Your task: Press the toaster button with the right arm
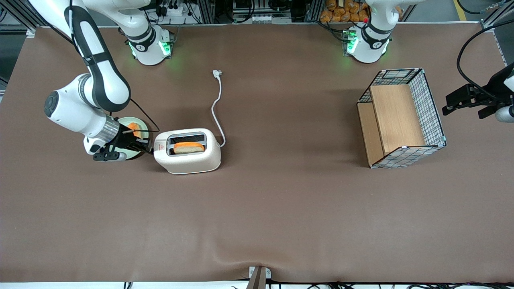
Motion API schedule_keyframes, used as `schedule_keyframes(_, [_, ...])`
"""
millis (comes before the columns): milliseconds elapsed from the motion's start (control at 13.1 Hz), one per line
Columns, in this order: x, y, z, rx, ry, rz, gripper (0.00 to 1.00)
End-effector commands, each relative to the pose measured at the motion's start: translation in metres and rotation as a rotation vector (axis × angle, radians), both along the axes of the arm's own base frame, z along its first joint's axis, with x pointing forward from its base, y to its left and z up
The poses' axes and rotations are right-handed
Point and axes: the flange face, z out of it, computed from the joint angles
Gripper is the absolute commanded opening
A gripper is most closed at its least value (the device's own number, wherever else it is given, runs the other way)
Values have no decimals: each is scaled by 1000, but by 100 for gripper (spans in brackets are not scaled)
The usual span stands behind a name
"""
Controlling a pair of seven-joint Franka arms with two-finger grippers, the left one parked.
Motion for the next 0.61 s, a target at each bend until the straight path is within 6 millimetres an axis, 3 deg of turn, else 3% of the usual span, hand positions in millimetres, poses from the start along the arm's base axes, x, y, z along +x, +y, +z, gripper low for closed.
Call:
schedule_keyframes(0, [-13, 5, -26, -4, -5, 40, 0])
schedule_keyframes(536, [-15, 4, -44, -9, 21, 34, 0])
